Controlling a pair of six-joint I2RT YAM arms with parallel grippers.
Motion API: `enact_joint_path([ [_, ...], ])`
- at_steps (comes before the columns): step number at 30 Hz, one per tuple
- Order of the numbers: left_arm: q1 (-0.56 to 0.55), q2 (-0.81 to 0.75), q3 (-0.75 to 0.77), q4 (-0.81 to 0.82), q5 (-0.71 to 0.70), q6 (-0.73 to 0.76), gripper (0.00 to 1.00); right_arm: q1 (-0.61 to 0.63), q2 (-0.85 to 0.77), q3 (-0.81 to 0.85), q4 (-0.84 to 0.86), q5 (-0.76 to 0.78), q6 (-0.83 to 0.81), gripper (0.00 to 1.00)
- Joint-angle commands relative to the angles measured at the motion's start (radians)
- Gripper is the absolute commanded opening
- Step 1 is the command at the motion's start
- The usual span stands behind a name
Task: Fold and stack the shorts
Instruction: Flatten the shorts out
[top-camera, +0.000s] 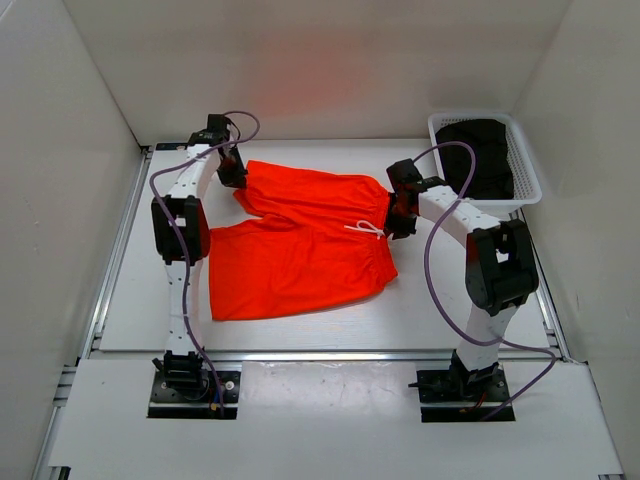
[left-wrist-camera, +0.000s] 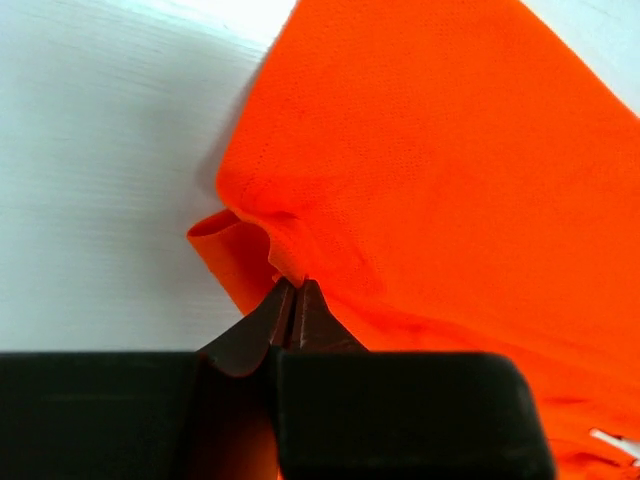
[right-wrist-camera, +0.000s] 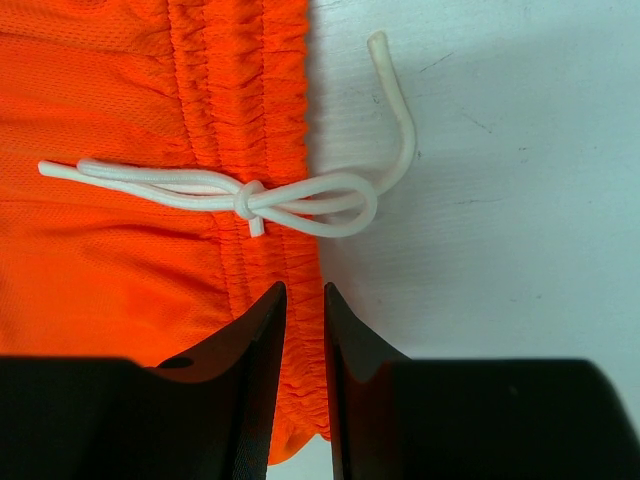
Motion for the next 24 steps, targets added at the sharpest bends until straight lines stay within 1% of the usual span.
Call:
enact_joint_path([
  [1,-0.006,-0.031,0.027,0.0,0.034,0.006,0.1,0.006,0.011,0.028,0.011,-0.01,-0.01,0.27],
  [6,-0.006,-0.04,0.018,0.0,0.015,0.006,0.1,0.006,0.02,0.028,0.011,-0.01,-0.01,0.27],
  [9,-0.006,-0.021,0.05,0.0,0.006,0.006,0.1,0.006,0.02,0.028,0.011,-0.01,-0.01,0.27],
  [15,-0.027,0.081,0.187,0.0,0.032,-0.032,0.1,0.006,0.02,0.028,0.011,-0.019,-0.01,0.27],
  [16,-0.027,0.108,0.199,0.0,0.059,-0.041,0.22,0.006,0.02,0.028,0.011,-0.019,-0.01,0.27],
  [17,-0.027,0.117,0.208,0.0,0.07,-0.059,0.27,0.006,0.02,0.028,0.011,-0.019,-0.01,0.27],
  [18,-0.027,0.127,0.224,0.0,0.07,-0.059,0.36,0.006,0.02,0.028,0.011,-0.019,-0.01,0.27],
  [19,-0.027,0.136,0.224,0.0,0.084,-0.07,0.48,0.006,0.02,0.019,0.011,-0.019,-0.01,0.27],
  [20,-0.027,0.136,0.234,0.0,0.093,-0.07,0.68,0.006,0.02,0.019,0.011,-0.019,-0.01,0.27],
  [22,-0.037,0.124,0.234,0.0,0.069,-0.07,0.83,0.006,0.02,0.019,0.011,-0.029,-0.01,0.27],
  [23,-0.037,0.098,0.219,0.0,0.055,-0.07,0.95,0.006,0.02,0.009,0.011,-0.029,-0.01,0.27],
  [24,-0.037,0.082,0.201,0.0,0.04,-0.07,1.0,0.006,0.011,0.009,0.011,-0.029,-0.01,0.27],
])
